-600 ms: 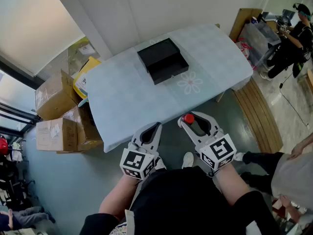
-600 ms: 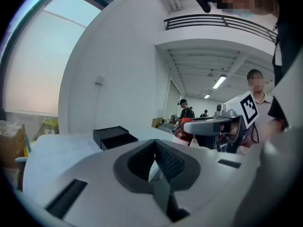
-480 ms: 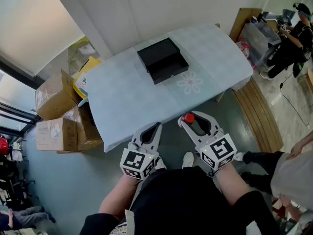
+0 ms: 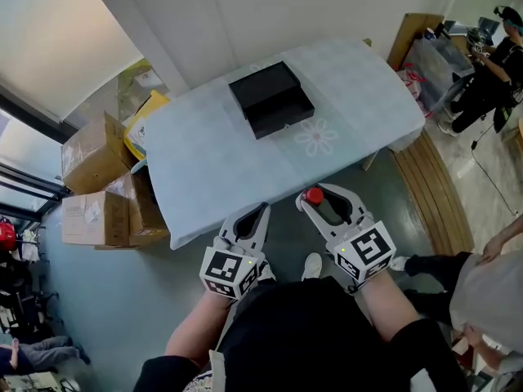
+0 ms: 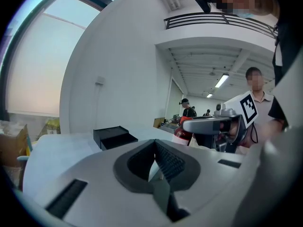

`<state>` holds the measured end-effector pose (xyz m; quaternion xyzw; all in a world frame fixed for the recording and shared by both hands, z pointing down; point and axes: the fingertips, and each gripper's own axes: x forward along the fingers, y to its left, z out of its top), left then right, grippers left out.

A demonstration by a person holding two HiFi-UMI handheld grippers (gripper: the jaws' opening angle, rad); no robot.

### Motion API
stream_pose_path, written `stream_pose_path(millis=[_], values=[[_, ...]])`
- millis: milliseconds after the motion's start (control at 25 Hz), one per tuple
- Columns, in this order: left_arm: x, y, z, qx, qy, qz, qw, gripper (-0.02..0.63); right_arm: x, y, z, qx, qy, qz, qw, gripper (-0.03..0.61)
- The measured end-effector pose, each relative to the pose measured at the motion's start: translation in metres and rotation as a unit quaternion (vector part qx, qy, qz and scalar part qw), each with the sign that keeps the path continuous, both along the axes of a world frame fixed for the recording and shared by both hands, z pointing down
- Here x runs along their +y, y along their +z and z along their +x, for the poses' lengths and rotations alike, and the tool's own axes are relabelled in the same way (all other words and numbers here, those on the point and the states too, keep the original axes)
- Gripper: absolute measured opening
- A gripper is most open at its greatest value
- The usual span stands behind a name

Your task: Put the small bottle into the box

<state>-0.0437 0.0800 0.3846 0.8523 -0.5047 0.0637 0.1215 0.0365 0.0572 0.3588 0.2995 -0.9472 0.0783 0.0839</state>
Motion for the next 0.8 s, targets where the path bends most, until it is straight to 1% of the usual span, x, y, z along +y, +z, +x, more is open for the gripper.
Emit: stream_pose_path(millis=[560,800], values=[[-0.01,0.004,0.048,-0.004,-0.045,-0.006,0.999,0.009,-0.024,0.002,0.035,0.001,-0.054,0.006,0.999,0.153],[-0.017,0.003,0.063,-0.006,-0.053,-0.006,0.9986,0.008,-0.036,0.003,0.047,0.0,-0.063,0.002,0.998,0.153]])
